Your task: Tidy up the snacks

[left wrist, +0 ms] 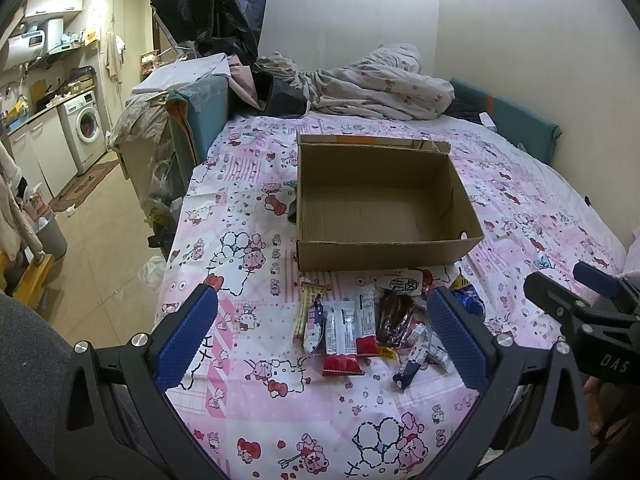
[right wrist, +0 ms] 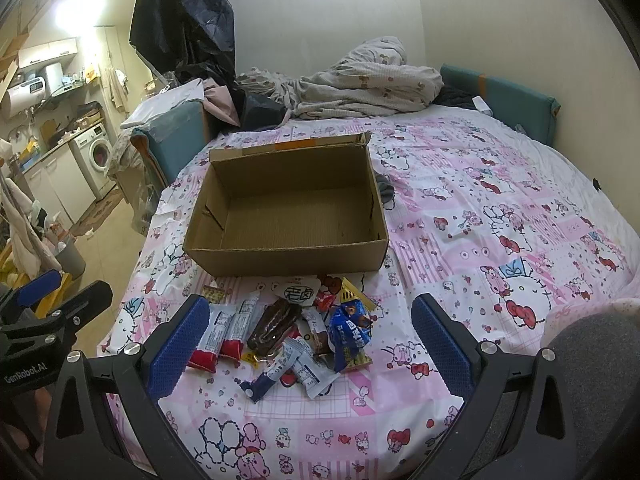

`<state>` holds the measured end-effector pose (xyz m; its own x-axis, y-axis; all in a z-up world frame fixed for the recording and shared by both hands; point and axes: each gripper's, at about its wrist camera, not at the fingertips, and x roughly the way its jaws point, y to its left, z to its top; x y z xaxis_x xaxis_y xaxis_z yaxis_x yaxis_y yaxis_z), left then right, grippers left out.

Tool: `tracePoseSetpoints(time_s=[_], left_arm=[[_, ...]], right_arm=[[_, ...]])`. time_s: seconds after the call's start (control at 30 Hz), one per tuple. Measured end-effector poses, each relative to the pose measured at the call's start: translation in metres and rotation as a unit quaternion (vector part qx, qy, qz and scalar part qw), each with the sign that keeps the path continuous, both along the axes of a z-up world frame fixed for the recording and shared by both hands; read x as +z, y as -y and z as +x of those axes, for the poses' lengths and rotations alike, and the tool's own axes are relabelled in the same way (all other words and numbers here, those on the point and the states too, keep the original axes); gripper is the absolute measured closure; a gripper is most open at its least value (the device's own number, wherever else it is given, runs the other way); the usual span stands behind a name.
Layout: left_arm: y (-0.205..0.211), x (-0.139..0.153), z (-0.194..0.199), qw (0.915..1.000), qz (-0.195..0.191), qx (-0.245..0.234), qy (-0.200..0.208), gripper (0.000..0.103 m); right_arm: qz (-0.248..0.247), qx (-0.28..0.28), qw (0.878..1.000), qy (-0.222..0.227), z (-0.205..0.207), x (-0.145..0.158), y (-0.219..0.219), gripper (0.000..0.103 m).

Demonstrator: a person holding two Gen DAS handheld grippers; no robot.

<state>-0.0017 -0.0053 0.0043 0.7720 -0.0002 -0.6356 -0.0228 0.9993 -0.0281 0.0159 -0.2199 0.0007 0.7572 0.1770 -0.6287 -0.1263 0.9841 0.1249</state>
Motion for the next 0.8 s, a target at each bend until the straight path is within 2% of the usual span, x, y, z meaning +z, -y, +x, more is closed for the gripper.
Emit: tracePoseSetpoints(time_s=[0.8], left_arm=[[0.0011,-0.0035,-0.0016,1.0,0.007,-0.001,0.001,0.0]], right_arm=[[0.011,0.004,1.0,-0.006,-0.0017,0.0032,-0.0002,0.0]])
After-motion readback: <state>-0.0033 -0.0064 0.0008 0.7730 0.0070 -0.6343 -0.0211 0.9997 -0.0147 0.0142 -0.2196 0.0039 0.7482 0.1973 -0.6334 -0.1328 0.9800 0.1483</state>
